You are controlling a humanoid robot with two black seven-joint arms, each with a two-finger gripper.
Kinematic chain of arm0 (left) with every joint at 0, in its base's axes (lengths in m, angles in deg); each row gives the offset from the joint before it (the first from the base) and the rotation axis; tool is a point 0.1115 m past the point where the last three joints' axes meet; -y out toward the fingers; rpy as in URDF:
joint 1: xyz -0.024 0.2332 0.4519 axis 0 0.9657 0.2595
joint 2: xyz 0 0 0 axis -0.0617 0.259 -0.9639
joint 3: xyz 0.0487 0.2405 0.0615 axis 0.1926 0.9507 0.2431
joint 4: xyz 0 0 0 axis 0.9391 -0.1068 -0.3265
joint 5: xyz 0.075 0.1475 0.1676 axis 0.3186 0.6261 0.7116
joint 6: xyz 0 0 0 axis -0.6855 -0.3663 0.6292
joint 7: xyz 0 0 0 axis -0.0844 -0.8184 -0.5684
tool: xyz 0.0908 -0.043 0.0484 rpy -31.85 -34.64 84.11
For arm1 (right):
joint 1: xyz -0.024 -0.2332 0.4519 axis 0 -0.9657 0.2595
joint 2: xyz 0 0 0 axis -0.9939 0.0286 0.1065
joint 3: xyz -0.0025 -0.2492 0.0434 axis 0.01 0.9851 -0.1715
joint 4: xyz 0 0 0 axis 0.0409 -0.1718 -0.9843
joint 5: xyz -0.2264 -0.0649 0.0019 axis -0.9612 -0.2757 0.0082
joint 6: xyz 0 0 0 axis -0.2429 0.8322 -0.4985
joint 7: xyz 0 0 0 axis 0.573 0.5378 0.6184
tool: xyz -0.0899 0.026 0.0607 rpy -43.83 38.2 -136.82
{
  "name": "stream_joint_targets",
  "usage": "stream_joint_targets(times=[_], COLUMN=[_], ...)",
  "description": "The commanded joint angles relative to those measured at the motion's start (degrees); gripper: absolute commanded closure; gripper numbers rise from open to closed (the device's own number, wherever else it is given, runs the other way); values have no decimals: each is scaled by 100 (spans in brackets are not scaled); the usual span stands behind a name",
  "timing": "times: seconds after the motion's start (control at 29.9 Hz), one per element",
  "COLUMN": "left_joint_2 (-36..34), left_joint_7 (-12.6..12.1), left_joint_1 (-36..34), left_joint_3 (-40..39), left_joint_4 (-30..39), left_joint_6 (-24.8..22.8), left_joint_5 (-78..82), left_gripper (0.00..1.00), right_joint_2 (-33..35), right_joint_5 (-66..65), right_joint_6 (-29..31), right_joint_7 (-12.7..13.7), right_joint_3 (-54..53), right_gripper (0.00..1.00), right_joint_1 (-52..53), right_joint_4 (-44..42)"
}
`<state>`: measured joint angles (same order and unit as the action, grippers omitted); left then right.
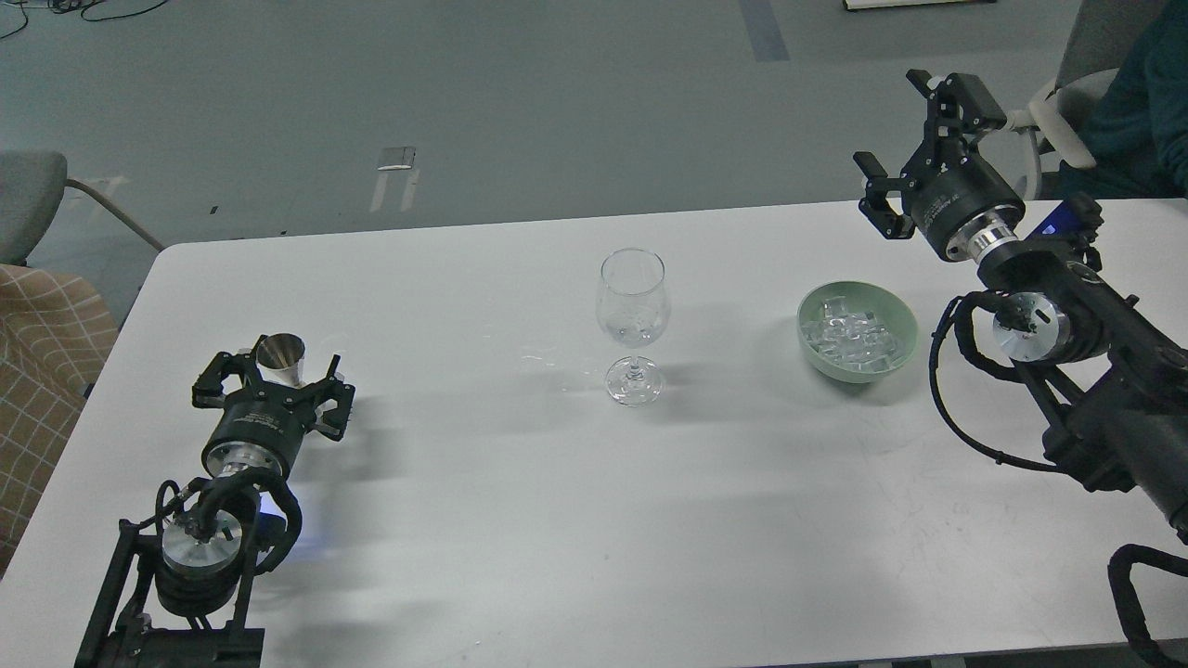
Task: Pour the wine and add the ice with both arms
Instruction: 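Lower the jigger onto the table and open the left gripper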
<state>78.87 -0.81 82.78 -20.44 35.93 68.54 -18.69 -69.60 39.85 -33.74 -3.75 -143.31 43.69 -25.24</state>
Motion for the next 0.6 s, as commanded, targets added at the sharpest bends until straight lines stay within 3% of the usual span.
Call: stream_joint_targets(times=[0.0, 0.57], left_joint_2=[0, 0], left_joint_7=[-25, -34], left_joint_1=[17, 96], left_joint_3=[-18, -53], left_joint_4=[-26, -44], left_joint_6=[-3, -12], left_joint_5=[-6, -129], left_gripper=[2, 2], right_joint_2=[0, 0], right_joint_5=[0, 0], right_joint_6=[8, -1], right_joint_7=[0, 0], right_joint_3=[0, 0], right_gripper=[0, 0], right_joint_1=[0, -9], right_joint_4=[0, 0])
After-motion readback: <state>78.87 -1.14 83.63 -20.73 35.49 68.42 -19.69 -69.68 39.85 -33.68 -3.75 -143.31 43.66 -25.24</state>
